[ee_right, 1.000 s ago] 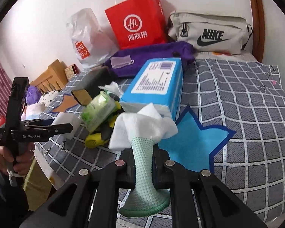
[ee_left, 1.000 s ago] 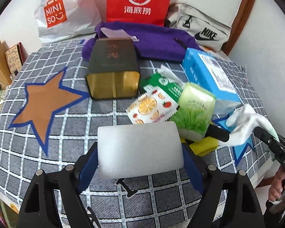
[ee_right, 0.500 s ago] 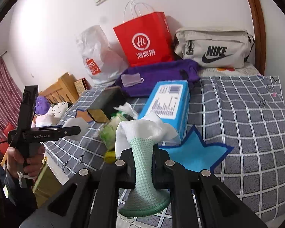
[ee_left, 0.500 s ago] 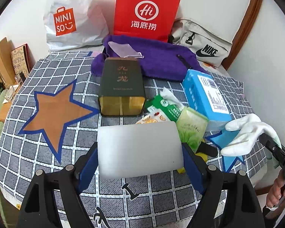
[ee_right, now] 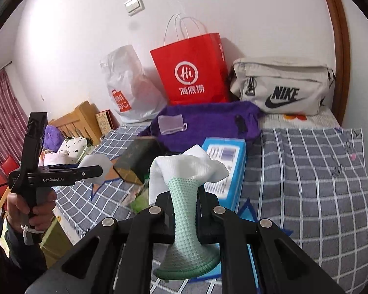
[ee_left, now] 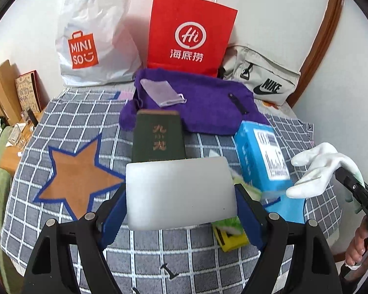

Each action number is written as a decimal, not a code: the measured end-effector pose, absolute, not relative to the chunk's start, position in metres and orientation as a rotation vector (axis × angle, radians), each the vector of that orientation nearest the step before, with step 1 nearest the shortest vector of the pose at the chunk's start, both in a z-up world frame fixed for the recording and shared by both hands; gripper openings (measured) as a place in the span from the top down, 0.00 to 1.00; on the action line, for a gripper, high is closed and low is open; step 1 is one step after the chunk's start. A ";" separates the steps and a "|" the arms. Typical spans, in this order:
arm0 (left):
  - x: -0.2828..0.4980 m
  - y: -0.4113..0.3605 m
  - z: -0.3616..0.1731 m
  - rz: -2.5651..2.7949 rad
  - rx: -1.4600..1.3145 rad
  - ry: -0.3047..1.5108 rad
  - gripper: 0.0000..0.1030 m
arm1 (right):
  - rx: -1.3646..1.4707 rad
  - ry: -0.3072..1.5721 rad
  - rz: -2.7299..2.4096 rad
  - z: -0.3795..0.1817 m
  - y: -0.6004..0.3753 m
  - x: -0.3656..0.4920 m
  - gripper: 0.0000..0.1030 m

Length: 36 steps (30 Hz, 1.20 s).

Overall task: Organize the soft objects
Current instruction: 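Lift the glove with the right gripper while the left gripper grasps the white sponge block, then lower glove and sponge onto the purple towel and open both grippers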

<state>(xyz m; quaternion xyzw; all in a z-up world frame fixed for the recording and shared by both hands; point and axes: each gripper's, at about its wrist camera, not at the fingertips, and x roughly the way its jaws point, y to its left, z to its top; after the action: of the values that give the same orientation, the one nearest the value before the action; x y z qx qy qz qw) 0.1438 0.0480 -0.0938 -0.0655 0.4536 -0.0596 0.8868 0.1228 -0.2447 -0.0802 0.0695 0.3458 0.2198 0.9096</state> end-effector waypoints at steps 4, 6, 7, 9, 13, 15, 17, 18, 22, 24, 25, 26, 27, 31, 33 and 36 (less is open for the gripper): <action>0.159 0.051 -0.087 -0.121 -0.152 0.939 0.21 | 0.131 0.696 0.456 -0.069 -0.241 0.141 0.89; 0.167 0.053 -0.086 -0.122 -0.158 0.941 0.21 | 0.122 0.691 0.453 -0.064 -0.239 0.152 0.89; 0.172 0.055 -0.084 -0.123 -0.164 0.941 0.21 | 0.118 0.690 0.451 -0.061 -0.237 0.157 0.89; 0.180 0.057 -0.083 -0.123 -0.169 0.938 0.21 | 0.109 0.685 0.445 -0.056 -0.235 0.170 0.89; 0.201 0.061 -0.083 -0.114 -0.170 0.942 0.21 | 0.105 0.680 0.436 -0.048 -0.232 0.194 0.89; 0.211 0.062 -0.086 -0.108 -0.168 0.948 0.21 | 0.100 0.677 0.425 -0.046 -0.231 0.210 0.89; 0.226 0.064 -0.088 -0.106 -0.173 0.955 0.21 | 0.101 0.677 0.418 -0.046 -0.230 0.224 0.89; 0.230 0.065 -0.088 -0.107 -0.176 0.959 0.21 | 0.103 0.682 0.416 -0.046 -0.229 0.231 0.89; 0.254 0.067 -0.092 -0.113 -0.190 0.978 0.21 | 0.106 0.692 0.411 -0.049 -0.227 0.259 0.89; 0.265 0.065 -0.093 -0.109 -0.185 0.983 0.21 | 0.109 0.699 0.409 -0.052 -0.226 0.274 0.89; 0.271 0.064 -0.094 -0.109 -0.182 0.985 0.21 | 0.110 0.701 0.412 -0.053 -0.225 0.279 0.89; 0.278 0.063 -0.095 -0.111 -0.177 0.988 0.21 | 0.109 0.704 0.413 -0.053 -0.224 0.285 0.89; 0.283 0.062 -0.095 -0.111 -0.172 0.992 0.21 | 0.108 0.708 0.413 -0.054 -0.224 0.293 0.89; 0.307 0.059 -0.100 -0.118 -0.171 1.000 0.21 | 0.106 0.728 0.416 -0.056 -0.220 0.321 0.89; 0.317 0.057 -0.104 -0.123 -0.173 1.006 0.21 | 0.100 0.741 0.410 -0.061 -0.216 0.334 0.89; 0.335 0.053 -0.115 -0.126 -0.176 1.023 0.21 | 0.105 0.759 0.418 -0.075 -0.214 0.348 0.89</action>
<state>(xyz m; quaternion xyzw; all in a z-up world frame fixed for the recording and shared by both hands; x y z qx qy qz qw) 0.3354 0.0531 -0.1149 -0.0840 0.4886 -0.0600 0.8664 0.3475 -0.2143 -0.0747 0.0506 0.3676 0.2022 0.9063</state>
